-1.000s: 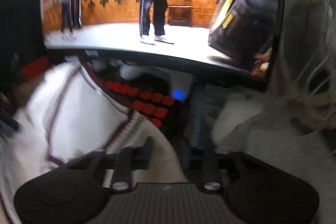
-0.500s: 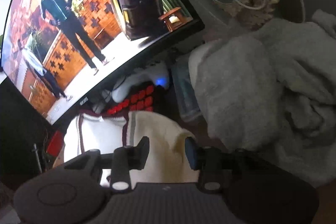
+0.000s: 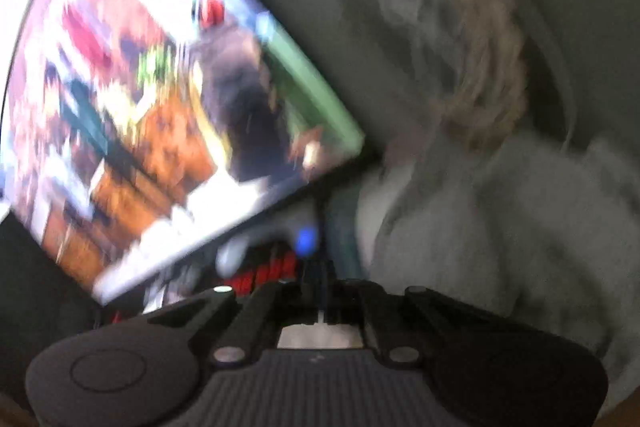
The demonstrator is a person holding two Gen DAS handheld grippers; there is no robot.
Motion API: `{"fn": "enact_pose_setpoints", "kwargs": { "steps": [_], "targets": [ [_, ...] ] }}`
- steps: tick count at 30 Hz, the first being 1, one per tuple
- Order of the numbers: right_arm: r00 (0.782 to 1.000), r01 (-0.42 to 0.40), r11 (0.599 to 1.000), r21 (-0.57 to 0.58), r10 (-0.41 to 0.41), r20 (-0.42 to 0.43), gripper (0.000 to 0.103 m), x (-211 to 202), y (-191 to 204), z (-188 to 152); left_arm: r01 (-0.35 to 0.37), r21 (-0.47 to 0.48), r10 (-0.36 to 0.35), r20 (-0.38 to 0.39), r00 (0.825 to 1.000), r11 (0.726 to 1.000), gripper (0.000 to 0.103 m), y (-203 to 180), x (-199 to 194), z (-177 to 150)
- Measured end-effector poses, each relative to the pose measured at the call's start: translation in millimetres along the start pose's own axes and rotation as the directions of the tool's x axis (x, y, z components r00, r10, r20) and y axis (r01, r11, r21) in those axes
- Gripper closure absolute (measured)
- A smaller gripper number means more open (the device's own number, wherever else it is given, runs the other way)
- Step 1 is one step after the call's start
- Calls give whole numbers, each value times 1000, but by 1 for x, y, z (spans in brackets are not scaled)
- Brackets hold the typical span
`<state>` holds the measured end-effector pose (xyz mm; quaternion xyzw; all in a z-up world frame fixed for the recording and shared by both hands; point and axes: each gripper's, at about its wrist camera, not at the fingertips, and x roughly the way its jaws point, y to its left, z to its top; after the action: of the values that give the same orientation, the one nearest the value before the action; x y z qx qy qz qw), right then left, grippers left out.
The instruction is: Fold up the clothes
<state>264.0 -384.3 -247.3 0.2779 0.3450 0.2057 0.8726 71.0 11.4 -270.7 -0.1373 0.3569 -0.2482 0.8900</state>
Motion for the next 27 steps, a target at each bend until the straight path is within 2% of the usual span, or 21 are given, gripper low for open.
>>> {"fn": "enact_pose_setpoints", "kwargs": {
  "steps": [2,4,8,9,11,12,18,21,22,24,27],
  "targets": [
    [998,16,1000,3,-16,-55,89,6,1,-6,5,-3,-5,4,1000,1000,88,1,0,-1],
    [997,38,999,11,-38,-72,72,14,-1,-18,5,-1,-5,4,1000,1000,88,0,0,-1],
    [995,76,997,-10,-77,-70,71,24,0,-25,5,3,-5,3,1000,1000,88,1,0,-1],
    [995,80,996,-25,-82,-60,71,27,1,-27,6,4,-6,3,1000,1000,88,1,0,-1],
    [996,76,996,-40,-78,-47,80,31,3,-27,8,1,-8,5,1000,1000,88,1,0,-2],
    [997,66,997,-39,-68,-45,103,32,4,-27,9,1,-9,6,1000,1000,88,2,0,-2],
    [995,79,995,-64,-74,70,102,16,10,2,12,1,-12,8,1000,1000,88,2,-1,-3],
    [991,110,990,-83,-102,91,102,16,11,22,20,-6,-20,3,1000,1000,88,3,-1,-4],
    [989,130,987,-91,-124,77,102,20,8,29,23,-7,-23,1,1000,1000,88,4,-1,-4],
    [994,113,991,-75,-113,-2,102,28,0,37,27,-9,-27,0,1000,1000,88,4,-2,-5],
    [995,51,999,-19,-52,-85,99,29,-11,44,31,-15,-31,3,1000,999,88,5,-2,-6]
  ]
}}
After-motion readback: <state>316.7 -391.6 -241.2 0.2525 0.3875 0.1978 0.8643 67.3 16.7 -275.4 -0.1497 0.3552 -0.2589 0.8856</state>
